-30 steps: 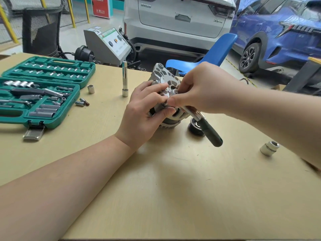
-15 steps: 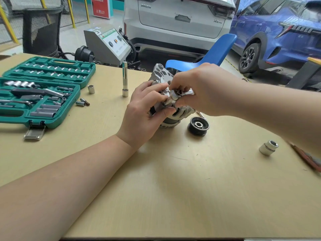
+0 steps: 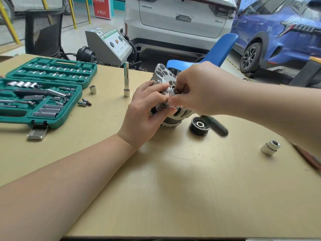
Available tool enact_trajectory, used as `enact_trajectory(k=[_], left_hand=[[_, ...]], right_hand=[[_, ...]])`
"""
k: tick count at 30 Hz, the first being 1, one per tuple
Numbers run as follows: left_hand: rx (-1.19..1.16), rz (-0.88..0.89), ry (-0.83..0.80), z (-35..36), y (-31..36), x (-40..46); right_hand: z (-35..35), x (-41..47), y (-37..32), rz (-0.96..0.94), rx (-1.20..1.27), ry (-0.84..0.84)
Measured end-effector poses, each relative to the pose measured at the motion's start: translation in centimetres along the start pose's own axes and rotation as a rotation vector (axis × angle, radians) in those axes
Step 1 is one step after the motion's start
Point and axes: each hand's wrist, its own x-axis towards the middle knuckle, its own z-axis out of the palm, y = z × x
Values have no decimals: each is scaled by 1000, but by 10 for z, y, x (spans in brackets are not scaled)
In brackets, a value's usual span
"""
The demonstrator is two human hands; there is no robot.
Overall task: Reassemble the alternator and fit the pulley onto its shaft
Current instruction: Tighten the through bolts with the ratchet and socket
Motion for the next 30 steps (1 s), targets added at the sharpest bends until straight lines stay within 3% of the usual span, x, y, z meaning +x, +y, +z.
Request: enact_trajectory(k=[4,7,14,18,20,27,30], left_hand=[[-14,29,18,1,0,1],[-14,10,12,0,2,1],[2,-38,24,0,7,1],[11,-41,29,2,7,2],[6,-27,36,4,6,2],[-2,18,27,4,0,3],[-1,8,21,4,-1,3]], right_hand=[[-9,-3,9,-380,-304,2],[-10,0,15,-466,-331,14],[10,0,8,-141,-148,88],[21,0,-4,239,422,19],[17,2,-7,295,441,-52],[-1,-6,12,-222,-288,9],[-4,-7,18,-427,-427,9]])
